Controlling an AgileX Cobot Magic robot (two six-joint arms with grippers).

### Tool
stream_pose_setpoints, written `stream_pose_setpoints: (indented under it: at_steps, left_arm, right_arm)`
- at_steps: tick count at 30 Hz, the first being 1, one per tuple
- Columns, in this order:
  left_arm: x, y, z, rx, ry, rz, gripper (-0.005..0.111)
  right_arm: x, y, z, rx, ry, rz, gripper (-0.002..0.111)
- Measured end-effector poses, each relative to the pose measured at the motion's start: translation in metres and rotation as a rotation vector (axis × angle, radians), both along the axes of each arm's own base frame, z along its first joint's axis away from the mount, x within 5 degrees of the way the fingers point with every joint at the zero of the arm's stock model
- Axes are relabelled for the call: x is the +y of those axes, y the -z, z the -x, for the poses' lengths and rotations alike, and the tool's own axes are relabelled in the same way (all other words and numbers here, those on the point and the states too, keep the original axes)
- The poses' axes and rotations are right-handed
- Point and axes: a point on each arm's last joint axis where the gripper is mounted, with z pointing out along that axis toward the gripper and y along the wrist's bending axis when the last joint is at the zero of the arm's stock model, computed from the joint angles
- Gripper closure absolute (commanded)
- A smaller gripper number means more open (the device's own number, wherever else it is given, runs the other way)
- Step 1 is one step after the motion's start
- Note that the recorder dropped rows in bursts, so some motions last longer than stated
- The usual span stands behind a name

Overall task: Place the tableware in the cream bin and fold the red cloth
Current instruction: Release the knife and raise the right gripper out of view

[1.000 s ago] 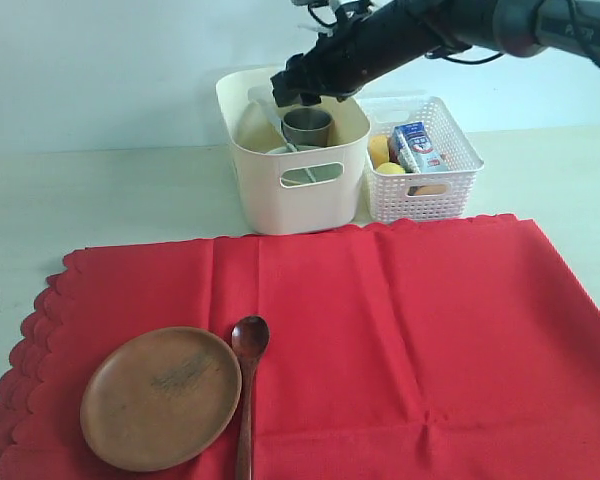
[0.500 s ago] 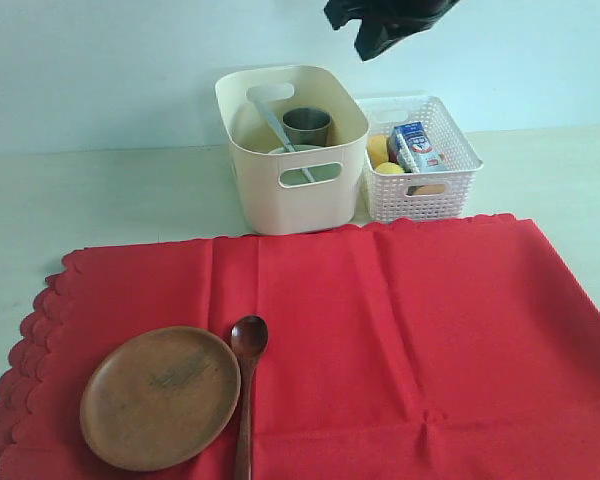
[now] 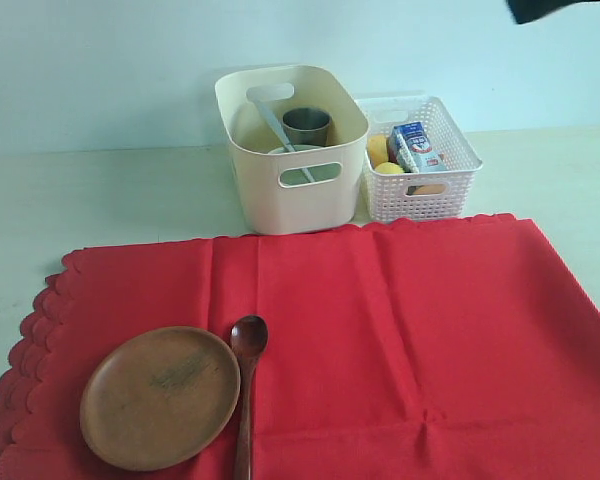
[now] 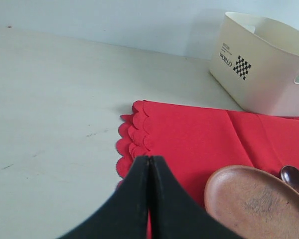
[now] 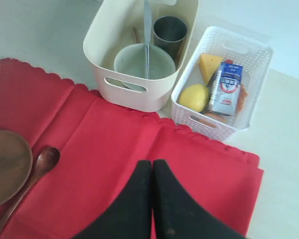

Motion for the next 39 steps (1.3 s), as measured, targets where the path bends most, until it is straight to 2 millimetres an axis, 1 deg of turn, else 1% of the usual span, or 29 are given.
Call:
stream_pose_setpoints:
  at_steps: [1,5,9,11,14,16,19,21,25,27,29,33,37,39]
  left_arm:
    - [0.000,0.000,0.000,0.000,0.000,0.000,0.107]
    - [0.000,0.000,0.000,0.000,0.000,0.000,0.107]
    - [0.000,0.000,0.000,0.000,0.000,0.000,0.107]
    - [0.000,0.000,0.000,0.000,0.008,0.000,0.107]
    - [-0.002,0.000,0.000,0.000,0.035,0.000,0.107]
    - [-0.003,0.000,0.000,0.000,0.058,0.000,0.107]
    - [-0.006,0.000,0.001,0.000,0.105,0.000,0.107]
    - [-0.008,0.000,0.001,0.000,0.144,0.000,0.107]
    - [-0.011,0.000,0.002,0.002,0.208,0.000,0.107]
    - [-0.012,-0.006,0.002,0.001,0.223,0.000,0.107]
    - [-0.012,-0.017,0.001,-0.001,0.230,0.000,0.107]
    - [-0.015,-0.052,-0.007,-0.007,0.232,0.001,0.107]
    - [-0.021,-0.092,-0.023,-0.003,0.232,0.001,0.107]
    - [-0.024,-0.106,-0.034,0.016,0.232,-0.003,0.107]
  right_arm:
    - [-0.005,0.001,0.014,-0.014,0.005,0.000,0.108]
    - [-0.031,-0.002,0.082,-0.136,0.031,-0.050,0.108]
    - [-0.051,0.009,0.136,-0.242,0.055,-0.099,0.108]
    - [-0.060,0.018,0.158,-0.284,0.070,-0.115,0.108]
    - [-0.068,0.033,0.180,-0.336,0.079,-0.135,0.108]
    - [-0.073,0.044,0.192,-0.363,0.088,-0.152,0.108]
    - [-0.076,0.059,0.201,-0.395,0.100,-0.178,0.108]
    - [-0.077,0.069,0.203,-0.409,0.111,-0.202,0.108]
    - [-0.076,0.095,0.200,-0.411,0.128,-0.225,0.108]
    - [-0.076,0.104,0.197,-0.414,0.131,-0.229,0.108]
    - [-0.075,0.111,0.195,-0.417,0.133,-0.233,0.108]
    - [-0.072,0.123,0.189,-0.405,0.149,-0.293,0.108]
    - [-0.068,0.139,0.182,-0.390,0.161,-0.331,0.108]
    - [-0.068,0.145,0.179,-0.402,0.165,-0.340,0.108]
